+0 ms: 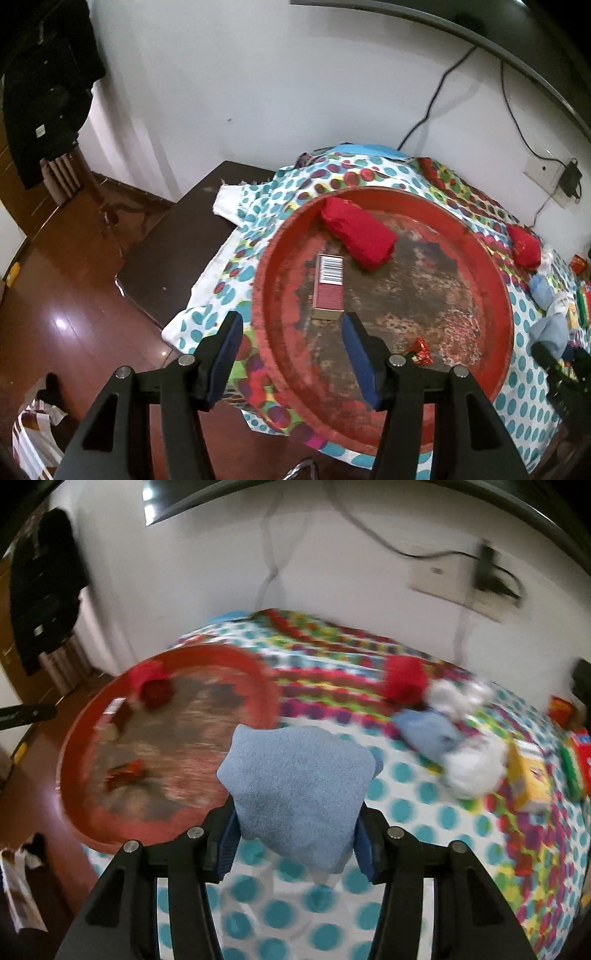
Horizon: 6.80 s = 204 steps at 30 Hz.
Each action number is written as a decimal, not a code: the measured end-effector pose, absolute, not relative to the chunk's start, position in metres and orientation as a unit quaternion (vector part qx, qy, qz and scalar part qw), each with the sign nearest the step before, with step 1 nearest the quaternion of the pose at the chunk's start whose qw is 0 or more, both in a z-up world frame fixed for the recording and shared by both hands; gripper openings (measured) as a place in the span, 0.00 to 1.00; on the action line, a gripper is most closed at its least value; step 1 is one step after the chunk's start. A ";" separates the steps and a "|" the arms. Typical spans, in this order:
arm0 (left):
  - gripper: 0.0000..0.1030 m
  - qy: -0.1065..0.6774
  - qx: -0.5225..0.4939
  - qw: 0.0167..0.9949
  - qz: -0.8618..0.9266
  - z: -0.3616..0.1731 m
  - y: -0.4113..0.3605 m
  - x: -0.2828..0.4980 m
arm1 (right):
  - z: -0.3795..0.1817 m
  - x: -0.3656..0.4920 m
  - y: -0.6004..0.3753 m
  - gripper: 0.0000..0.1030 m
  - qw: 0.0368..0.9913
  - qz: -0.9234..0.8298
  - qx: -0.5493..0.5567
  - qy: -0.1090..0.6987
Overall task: Organize objects
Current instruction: 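Carry the light blue sock onto the tray and release it with the right gripper, then grasp the white sock with the left gripper while the right gripper approaches the yellow medicine box, then carry the white sock onto the tray and open the left gripper, then withdraw the left gripper from the tray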
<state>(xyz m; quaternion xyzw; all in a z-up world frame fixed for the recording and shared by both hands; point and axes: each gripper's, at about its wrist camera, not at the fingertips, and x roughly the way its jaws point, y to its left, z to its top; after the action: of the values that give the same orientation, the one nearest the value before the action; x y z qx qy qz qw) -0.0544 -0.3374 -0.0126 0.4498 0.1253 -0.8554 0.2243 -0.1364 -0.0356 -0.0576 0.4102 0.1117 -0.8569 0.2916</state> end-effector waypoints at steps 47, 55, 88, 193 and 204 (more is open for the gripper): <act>0.56 0.133 0.482 0.234 -0.834 -0.031 -0.345 -0.059 | -0.071 -0.114 -0.105 0.79 0.342 -0.834 0.416 0.119; 0.56 0.095 0.494 0.190 -0.843 -0.039 -0.303 -0.077 | -0.076 -0.145 -0.023 0.79 0.271 -0.859 0.425 0.094; 0.56 -0.131 0.447 -0.202 -0.861 -0.061 0.056 -0.249 | -0.123 -0.288 0.204 0.69 0.115 -0.887 0.441 0.067; 0.50 0.067 0.485 0.104 -0.865 -0.059 -0.267 -0.204 | -0.120 -0.268 0.217 0.59 0.108 -0.891 0.430 0.093; 0.53 0.021 0.441 0.131 -0.888 -0.048 -0.228 -0.135 | -0.120 -0.271 0.217 0.63 0.114 -0.890 0.432 0.089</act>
<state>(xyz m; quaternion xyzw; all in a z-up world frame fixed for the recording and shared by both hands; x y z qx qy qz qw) -0.1348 -0.2279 -0.0484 0.4408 0.0207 -0.8877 0.1314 -0.2710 0.2170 -0.1202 0.4318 0.0889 -0.8903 0.1136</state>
